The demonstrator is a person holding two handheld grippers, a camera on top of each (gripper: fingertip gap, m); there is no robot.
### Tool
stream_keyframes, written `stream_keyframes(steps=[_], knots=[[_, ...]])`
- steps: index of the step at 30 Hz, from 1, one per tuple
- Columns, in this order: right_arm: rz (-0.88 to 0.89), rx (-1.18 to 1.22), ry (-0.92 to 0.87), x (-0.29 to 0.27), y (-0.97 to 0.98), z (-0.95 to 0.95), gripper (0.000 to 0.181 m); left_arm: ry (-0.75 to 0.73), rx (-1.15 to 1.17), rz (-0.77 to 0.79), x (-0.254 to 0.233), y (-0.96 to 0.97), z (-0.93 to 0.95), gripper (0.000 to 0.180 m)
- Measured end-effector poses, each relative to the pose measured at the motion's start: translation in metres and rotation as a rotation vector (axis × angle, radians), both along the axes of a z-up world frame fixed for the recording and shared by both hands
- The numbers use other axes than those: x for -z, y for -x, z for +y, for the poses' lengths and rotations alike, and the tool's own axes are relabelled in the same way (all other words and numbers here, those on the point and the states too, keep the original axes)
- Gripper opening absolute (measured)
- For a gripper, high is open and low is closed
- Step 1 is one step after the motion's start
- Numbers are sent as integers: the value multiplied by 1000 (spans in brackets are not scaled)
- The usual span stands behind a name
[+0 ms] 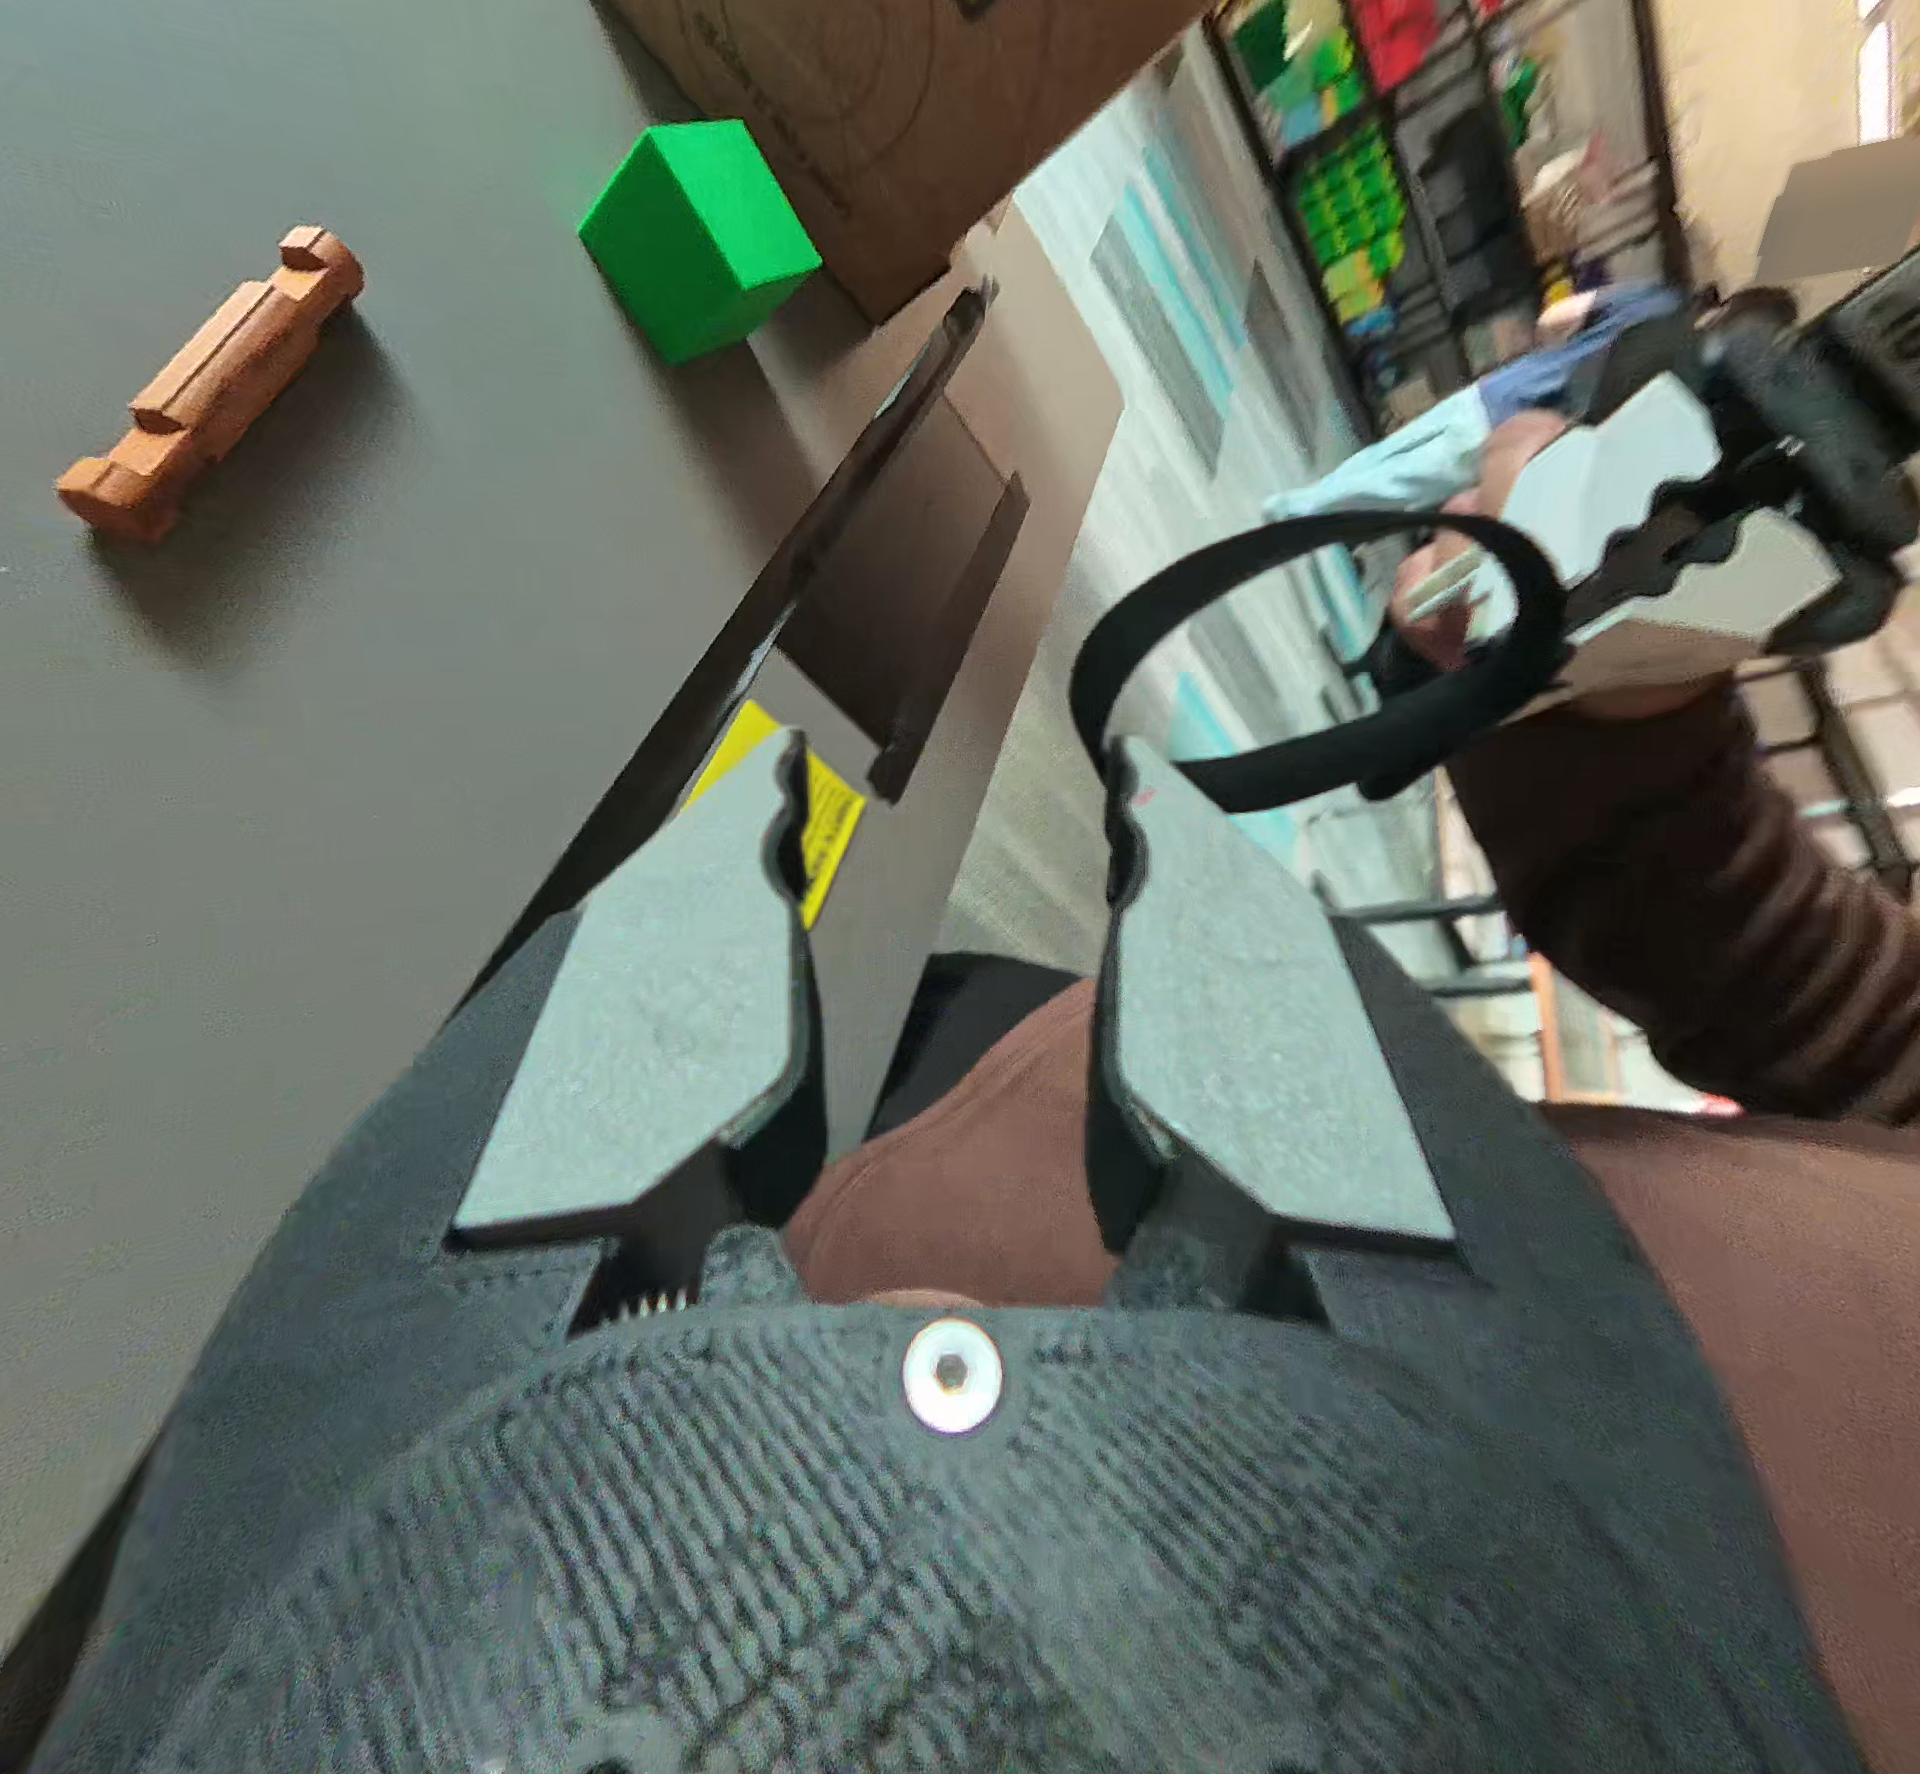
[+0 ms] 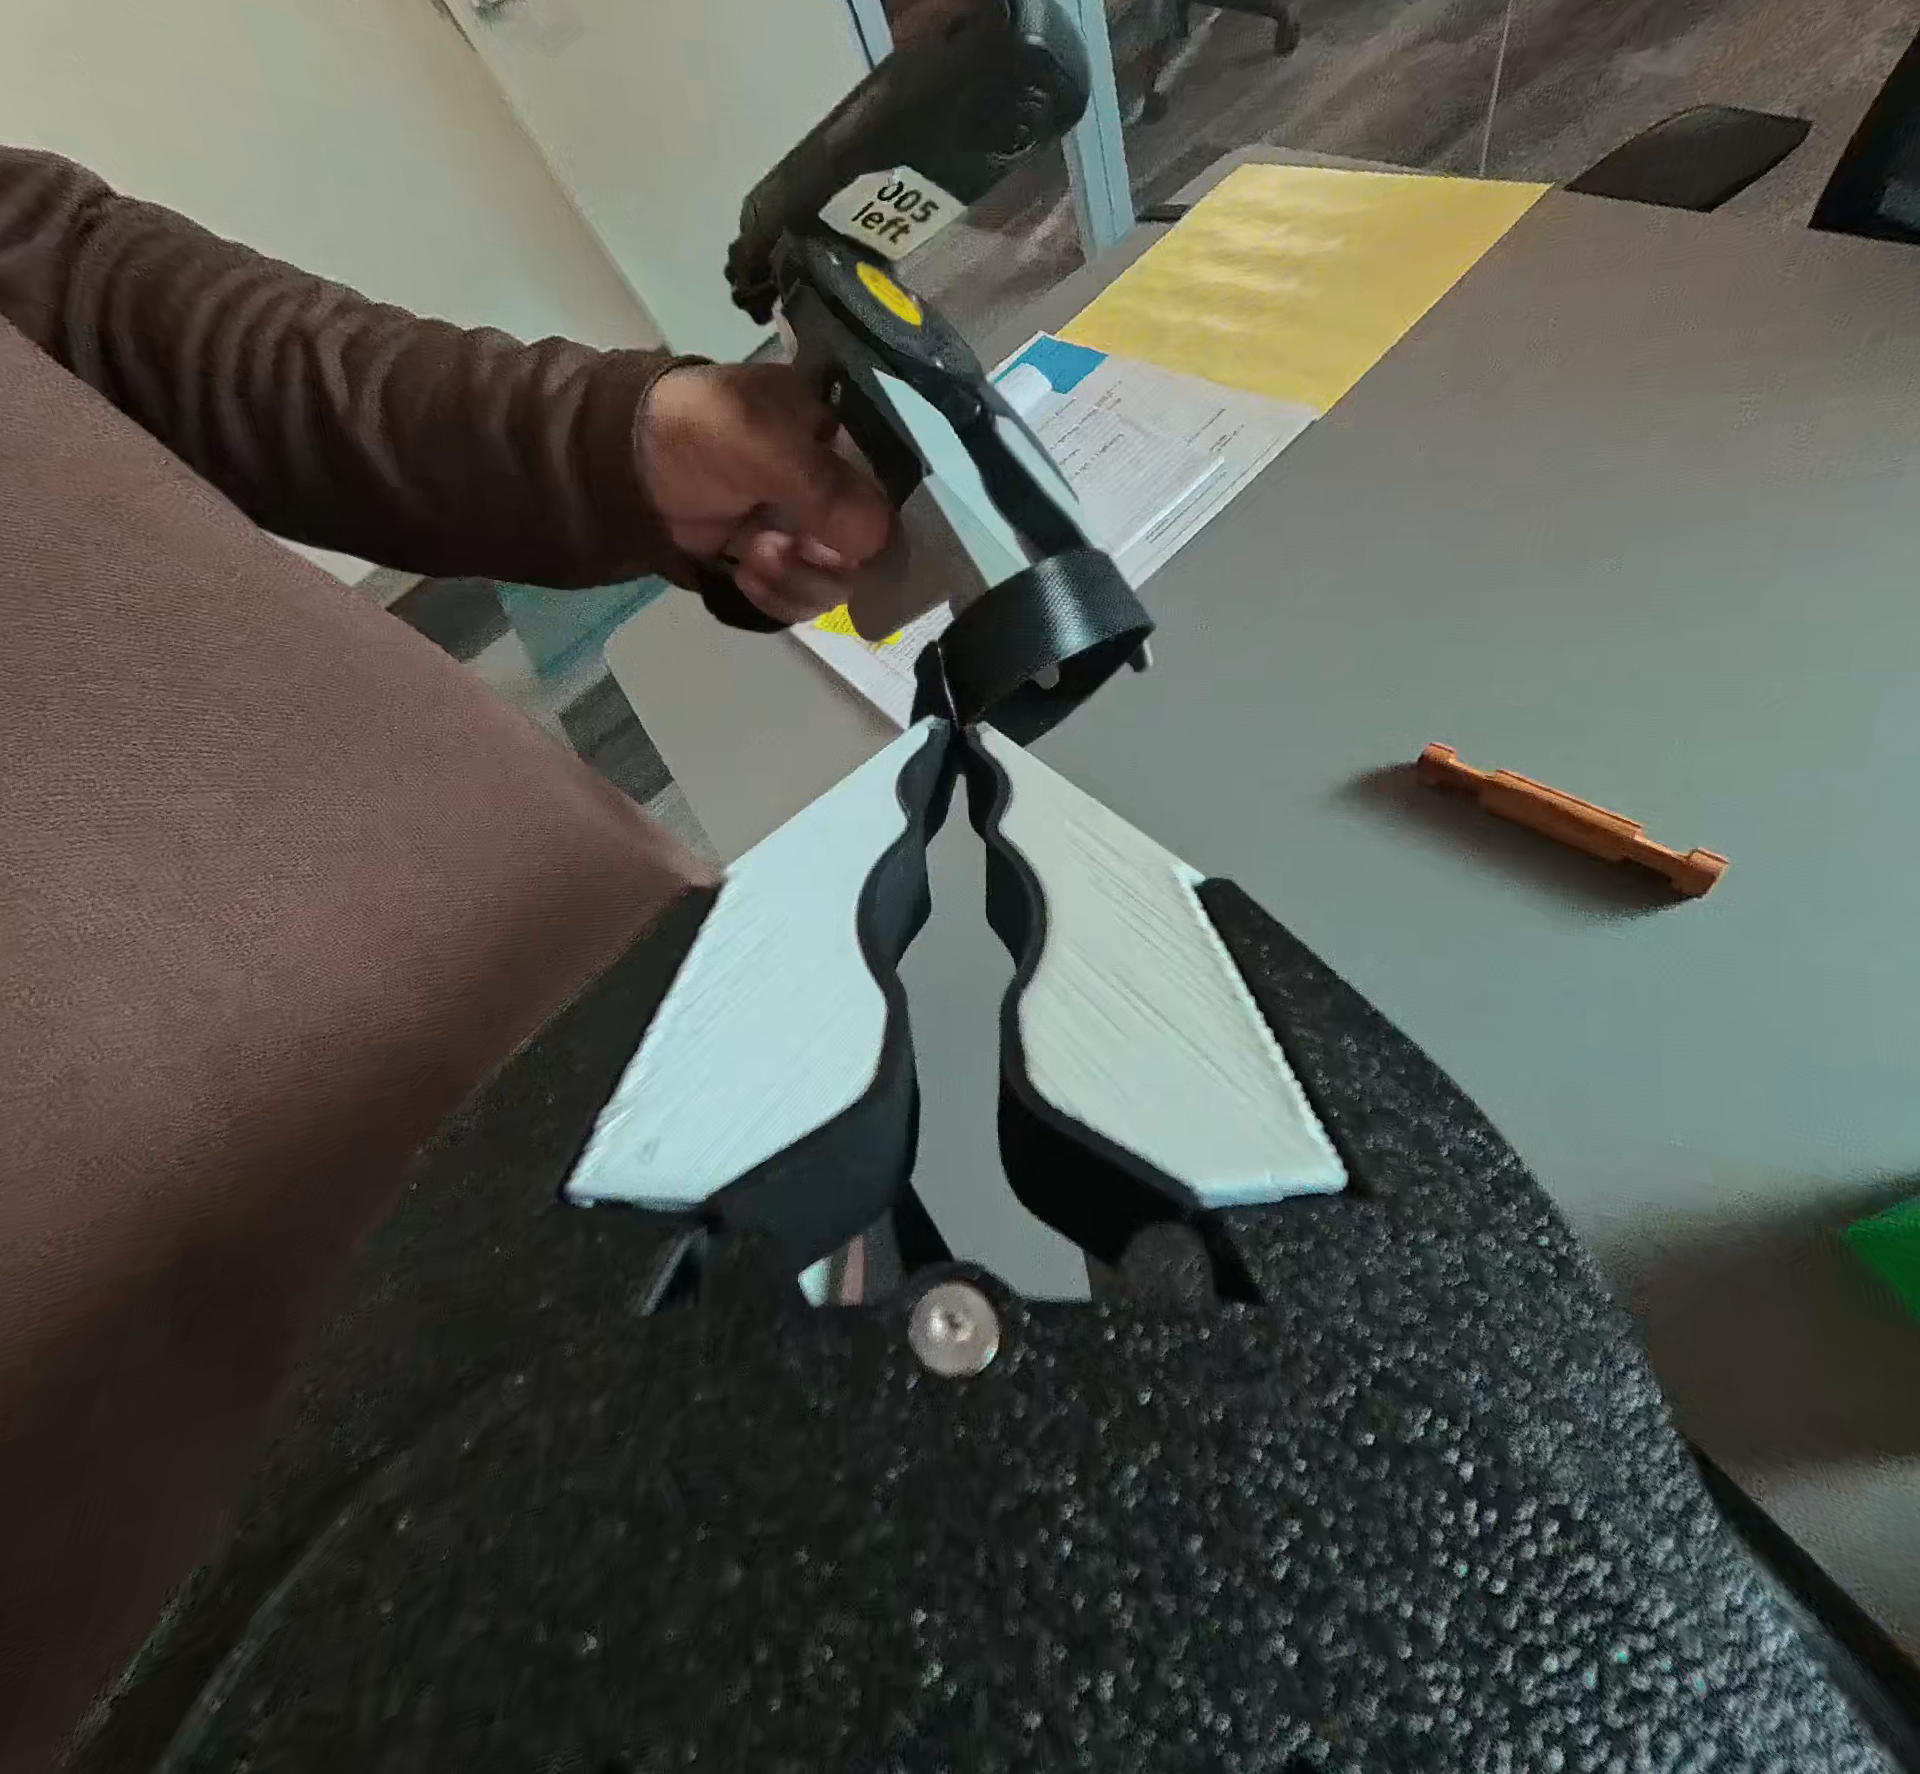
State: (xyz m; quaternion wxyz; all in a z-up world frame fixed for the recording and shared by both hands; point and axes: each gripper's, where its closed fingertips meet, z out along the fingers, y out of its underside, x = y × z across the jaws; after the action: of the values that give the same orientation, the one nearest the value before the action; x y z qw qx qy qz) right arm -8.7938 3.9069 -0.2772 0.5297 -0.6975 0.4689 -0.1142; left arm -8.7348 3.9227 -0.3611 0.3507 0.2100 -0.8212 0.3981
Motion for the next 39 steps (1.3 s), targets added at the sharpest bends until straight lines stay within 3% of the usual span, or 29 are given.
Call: stream_keyframes(steps=[1, 6, 9, 14, 20, 27, 39], knots=[[8, 2, 2, 2, 2, -2, 1, -21, 41, -53, 3, -1, 2, 63], [36, -9, 31, 8, 6, -4, 0, 21, 230, -402, -18, -14, -2, 62], [45, -16, 38, 10, 7, -5, 0, 23, 329, -462, -31, -16, -7, 60], [69, -73, 14, 10, 10, 8, 0, 177, 503, -632, -55, 13, -16, 60], [105, -163, -21, 12, 23, 20, 0, 289, 781, -1075, -56, 50, -15, 54], [133, -208, -122, 7, 36, 24, 0, 465, 916, -1425, -65, 70, -17, 47], [286, -277, -249, 33, 72, 20, 0, 595, 994, -1539, -53, 94, -22, 52]])
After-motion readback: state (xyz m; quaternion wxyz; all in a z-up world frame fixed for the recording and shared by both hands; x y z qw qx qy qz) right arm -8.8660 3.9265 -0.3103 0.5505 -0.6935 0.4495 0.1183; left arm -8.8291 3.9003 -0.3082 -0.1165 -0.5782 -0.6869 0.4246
